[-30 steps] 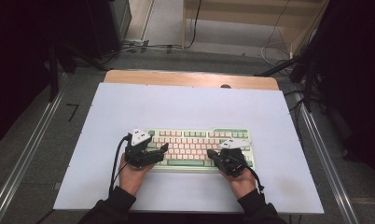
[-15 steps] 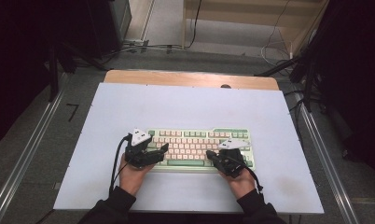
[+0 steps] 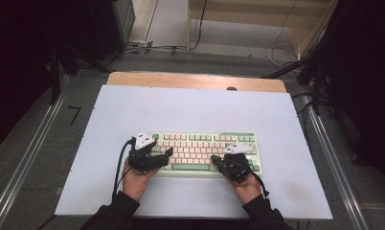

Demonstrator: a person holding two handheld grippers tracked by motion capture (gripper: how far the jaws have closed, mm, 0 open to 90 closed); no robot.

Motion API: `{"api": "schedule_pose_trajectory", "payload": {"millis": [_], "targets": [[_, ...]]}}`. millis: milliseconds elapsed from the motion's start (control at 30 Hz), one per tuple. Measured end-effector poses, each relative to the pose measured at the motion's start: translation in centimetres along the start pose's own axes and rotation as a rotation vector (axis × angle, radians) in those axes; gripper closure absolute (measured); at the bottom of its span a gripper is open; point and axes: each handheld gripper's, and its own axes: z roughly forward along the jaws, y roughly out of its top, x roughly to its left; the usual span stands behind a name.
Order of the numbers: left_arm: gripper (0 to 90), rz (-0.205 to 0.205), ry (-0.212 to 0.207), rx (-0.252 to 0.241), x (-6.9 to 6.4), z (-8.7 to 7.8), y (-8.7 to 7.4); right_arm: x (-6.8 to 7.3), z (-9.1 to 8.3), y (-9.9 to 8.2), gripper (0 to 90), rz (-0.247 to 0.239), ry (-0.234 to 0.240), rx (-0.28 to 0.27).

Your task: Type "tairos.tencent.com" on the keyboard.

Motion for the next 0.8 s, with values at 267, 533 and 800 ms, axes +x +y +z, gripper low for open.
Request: {"api": "schedule_pose_trajectory", "payload": {"millis": [267, 533, 800], "targets": [[29.6, -0.001, 0.002, -0.002, 0.0, 0.0, 0.0, 0.0, 0.0, -0.1, 87.4, 0.002, 0.001, 0.000], [29.6, -0.005, 0.000, -0.003, 0.0, 0.0, 0.0, -0.1, 0.0, -0.1, 87.4, 0.006, -0.002, -0.017], [29.7, -0.006, 0.000, -0.003, 0.0, 0.0, 0.0, -0.8, -0.8, 0.2, 82.4, 0.045, 0.011, -0.060]]}}
